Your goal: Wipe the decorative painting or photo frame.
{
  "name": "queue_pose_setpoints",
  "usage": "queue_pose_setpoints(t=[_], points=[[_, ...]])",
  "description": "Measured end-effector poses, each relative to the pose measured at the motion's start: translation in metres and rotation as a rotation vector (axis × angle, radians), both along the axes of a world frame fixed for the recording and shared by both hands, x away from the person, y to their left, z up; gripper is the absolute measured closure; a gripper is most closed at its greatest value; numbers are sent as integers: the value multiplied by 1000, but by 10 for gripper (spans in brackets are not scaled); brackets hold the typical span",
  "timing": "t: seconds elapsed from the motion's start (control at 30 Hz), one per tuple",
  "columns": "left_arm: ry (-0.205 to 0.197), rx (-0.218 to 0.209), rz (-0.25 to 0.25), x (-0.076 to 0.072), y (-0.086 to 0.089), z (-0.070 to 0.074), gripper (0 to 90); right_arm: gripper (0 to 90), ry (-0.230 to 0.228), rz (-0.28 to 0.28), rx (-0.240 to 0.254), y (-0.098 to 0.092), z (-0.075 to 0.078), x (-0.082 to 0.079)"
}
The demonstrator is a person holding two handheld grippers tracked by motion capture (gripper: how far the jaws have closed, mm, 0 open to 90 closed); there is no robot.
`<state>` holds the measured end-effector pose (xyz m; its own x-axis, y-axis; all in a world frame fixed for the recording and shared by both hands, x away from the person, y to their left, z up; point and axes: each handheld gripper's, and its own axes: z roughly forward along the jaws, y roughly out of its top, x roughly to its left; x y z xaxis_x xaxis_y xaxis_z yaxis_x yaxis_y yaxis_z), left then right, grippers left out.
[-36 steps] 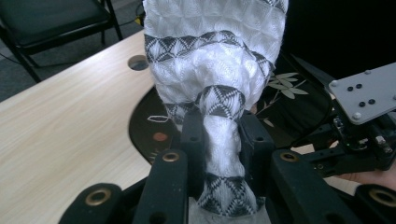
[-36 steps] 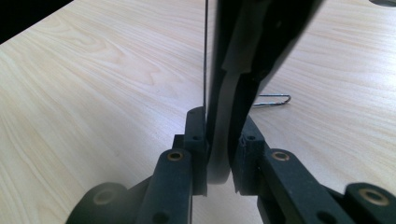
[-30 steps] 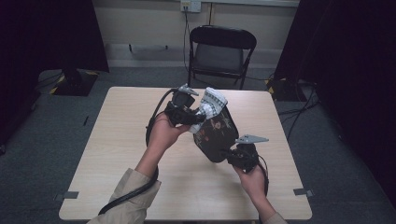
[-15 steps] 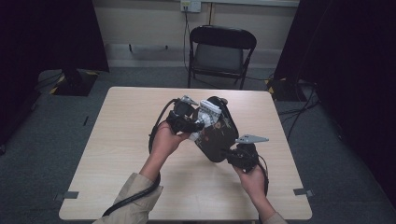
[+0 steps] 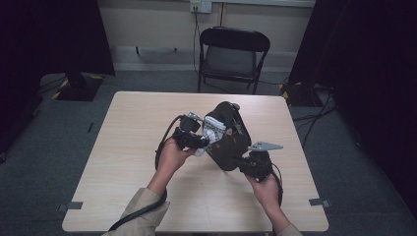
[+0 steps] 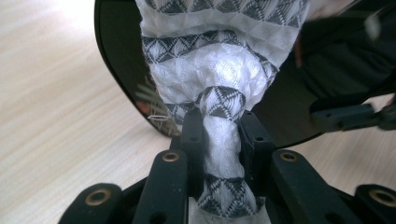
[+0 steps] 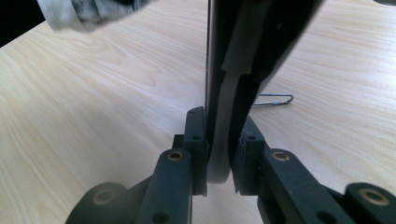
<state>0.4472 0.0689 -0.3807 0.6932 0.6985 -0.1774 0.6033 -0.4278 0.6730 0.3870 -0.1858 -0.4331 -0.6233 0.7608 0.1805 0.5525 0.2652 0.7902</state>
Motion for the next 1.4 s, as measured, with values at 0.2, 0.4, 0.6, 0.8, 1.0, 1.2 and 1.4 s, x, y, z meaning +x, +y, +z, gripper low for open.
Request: queue_pose_setpoints(t=[0.2,0.4,0.6,0.8,1.0,1.2,1.4], points=[[35,14,10,0,3,-20,751,791,2,0,2,0,0,0],[64,28,16,-1,4,-36,751,791,0,2,3,0,0,1],[112,55,21,-1,5,-57,751,790,-1,1,4,0,0,0],[153,72,24,-3,7,-77,751,790,1,0,6,0,0,0],[169,67,27,-8,12,-88,751,790,1,-1,7,0,0,0],[149,78,22,-11,15,-78,750,790,1,-4,9,0,0,0],[66,38,16,-14,20,-32,749,790,3,-5,7,0,-1,0]])
